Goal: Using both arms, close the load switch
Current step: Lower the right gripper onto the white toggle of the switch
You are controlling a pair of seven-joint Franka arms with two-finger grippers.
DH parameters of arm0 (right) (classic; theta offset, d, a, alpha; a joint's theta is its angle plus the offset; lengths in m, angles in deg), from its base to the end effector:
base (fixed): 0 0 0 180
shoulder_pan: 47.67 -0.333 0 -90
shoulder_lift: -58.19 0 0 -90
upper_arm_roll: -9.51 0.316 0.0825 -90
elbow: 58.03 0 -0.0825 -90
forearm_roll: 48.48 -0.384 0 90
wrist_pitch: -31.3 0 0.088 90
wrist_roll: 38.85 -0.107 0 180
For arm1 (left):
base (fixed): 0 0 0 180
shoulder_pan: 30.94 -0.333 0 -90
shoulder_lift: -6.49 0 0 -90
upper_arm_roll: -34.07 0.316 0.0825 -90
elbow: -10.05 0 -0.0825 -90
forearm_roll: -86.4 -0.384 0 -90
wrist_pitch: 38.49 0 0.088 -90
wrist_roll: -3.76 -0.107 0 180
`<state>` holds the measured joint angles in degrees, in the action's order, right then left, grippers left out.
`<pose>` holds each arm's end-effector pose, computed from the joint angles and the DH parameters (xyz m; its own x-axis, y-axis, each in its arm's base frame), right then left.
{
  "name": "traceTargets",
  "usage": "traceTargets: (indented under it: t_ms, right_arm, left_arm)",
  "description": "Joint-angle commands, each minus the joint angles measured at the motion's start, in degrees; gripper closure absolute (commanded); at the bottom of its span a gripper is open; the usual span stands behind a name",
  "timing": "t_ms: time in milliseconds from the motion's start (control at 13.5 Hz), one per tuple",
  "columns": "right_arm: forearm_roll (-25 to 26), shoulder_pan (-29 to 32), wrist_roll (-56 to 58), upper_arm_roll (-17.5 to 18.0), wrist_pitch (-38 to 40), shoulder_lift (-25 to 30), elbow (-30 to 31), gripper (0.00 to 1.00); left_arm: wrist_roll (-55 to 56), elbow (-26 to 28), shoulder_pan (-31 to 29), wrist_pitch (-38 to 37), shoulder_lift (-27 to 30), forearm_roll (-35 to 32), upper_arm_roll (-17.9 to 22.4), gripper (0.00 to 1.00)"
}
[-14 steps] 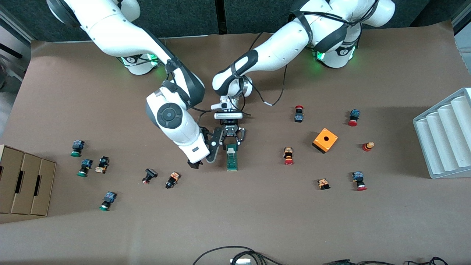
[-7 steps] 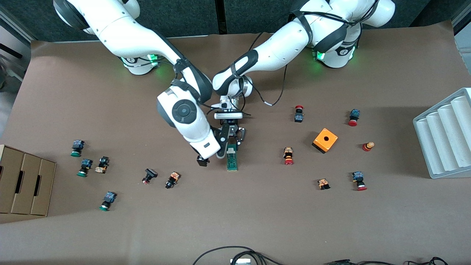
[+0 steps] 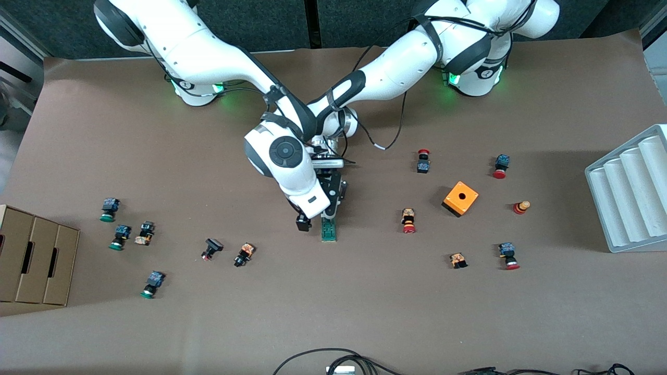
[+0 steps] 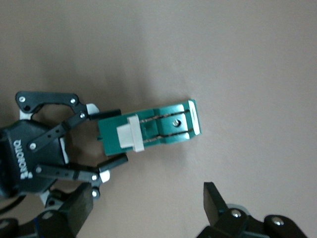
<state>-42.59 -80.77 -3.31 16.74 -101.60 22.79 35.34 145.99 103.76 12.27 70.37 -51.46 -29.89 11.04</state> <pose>0.5400 0.4409 0.2690 0.2022 0.9776 0.0590 0.9774 -0.2052 0.0514 0.3489 -0.5624 0.0618 0.3433 0.0020 0.9392 0.0019 -1.0000 0.0014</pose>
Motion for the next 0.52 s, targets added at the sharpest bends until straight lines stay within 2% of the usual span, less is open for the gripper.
traceTargets:
  t_ms: [0,444]
  right_arm:
    - [1.8,-2.3,-2.4,-1.9,-2.4,-1.5,-0.2,0.01]
    - [1.8,-2.8,-2.5,-2.3,-5.2,-3.0,-0.3,0.01]
  left_arm:
    - [1.0,-1.6,0.8,0.4,-1.6,-0.6,0.7,0.37]
    - [1.0,-1.6,0.8,0.4,-1.6,-0.6,0.7,0.37]
